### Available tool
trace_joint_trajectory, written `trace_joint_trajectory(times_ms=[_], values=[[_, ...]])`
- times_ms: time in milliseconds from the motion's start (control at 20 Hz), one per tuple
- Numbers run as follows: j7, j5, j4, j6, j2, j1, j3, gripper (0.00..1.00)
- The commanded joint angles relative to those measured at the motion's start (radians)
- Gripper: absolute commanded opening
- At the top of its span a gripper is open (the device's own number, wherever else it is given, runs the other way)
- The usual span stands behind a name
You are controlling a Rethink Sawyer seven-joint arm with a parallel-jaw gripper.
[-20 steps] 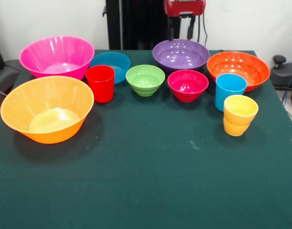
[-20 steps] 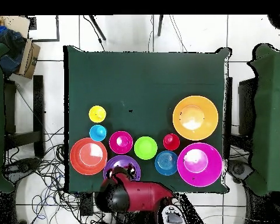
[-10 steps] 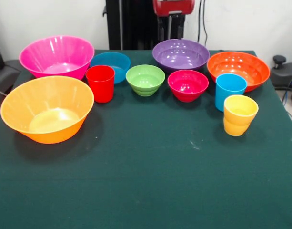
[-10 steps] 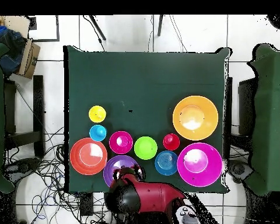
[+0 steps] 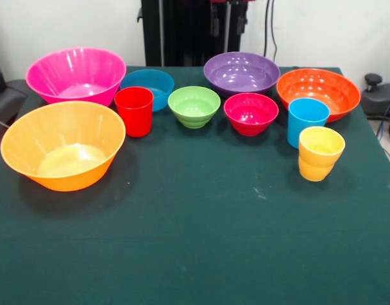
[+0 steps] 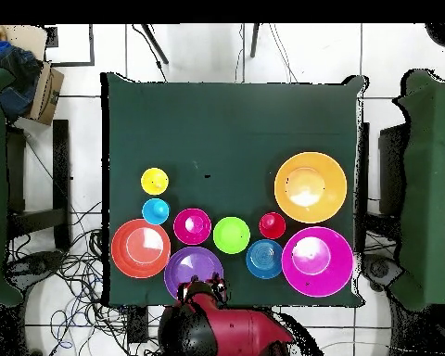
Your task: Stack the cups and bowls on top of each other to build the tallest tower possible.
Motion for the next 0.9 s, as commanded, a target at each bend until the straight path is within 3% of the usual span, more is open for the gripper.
trace_joint_trajectory(times_ms=[50, 250, 500, 900], values=[[0.150, -0.043, 0.091, 0.017, -0.026, 0.006, 0.015, 1.00], [0.149, -0.039, 0.074, -0.002, 0.001, 0.009, 0.014, 1.00], [0.127, -0.023, -0.019, 0.009, 0.071, 0.012, 0.028, 1.00], [0.125, -0.010, -0.160, -0.048, 0.239, 0.037, 0.025, 1.00]])
